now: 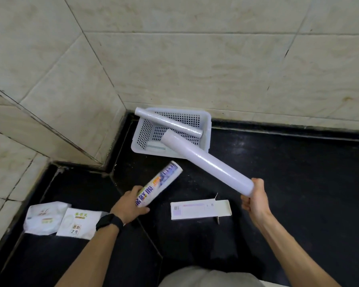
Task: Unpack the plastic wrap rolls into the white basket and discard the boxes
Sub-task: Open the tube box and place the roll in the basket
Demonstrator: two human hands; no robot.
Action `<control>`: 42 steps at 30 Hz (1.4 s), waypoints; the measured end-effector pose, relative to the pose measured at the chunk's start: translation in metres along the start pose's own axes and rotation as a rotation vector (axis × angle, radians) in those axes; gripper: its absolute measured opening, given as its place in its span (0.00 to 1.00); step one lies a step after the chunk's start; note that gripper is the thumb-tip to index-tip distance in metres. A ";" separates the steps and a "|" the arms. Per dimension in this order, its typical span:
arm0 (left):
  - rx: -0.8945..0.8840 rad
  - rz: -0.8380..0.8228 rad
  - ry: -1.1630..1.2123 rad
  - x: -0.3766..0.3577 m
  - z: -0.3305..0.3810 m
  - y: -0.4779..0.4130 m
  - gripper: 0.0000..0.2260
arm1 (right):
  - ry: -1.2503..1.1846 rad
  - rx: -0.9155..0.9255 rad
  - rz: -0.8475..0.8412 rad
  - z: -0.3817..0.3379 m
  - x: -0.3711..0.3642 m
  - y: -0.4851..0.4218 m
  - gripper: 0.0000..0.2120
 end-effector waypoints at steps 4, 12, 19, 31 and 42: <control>0.039 -0.073 0.044 -0.010 -0.010 0.000 0.48 | 0.065 -0.019 -0.032 0.007 -0.013 -0.002 0.17; 0.004 0.060 1.094 0.061 0.043 0.013 0.38 | 0.242 0.052 -0.127 -0.002 -0.047 -0.006 0.19; -0.057 0.289 1.378 0.114 0.058 -0.007 0.16 | 0.349 0.147 -0.232 -0.038 -0.097 -0.025 0.24; -0.141 0.468 1.217 0.194 0.050 -0.107 0.11 | 0.573 0.279 -0.099 -0.085 -0.168 -0.119 0.41; -0.026 0.361 1.334 0.167 0.043 -0.214 0.23 | 0.685 0.399 -0.013 -0.075 -0.187 -0.123 0.32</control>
Point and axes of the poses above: each hand's wrist, its own y-axis away from the middle knuckle, its own x-axis out of the back of the hand, z = x × y, the point moved 9 cm from there along -y, towards the middle knuckle
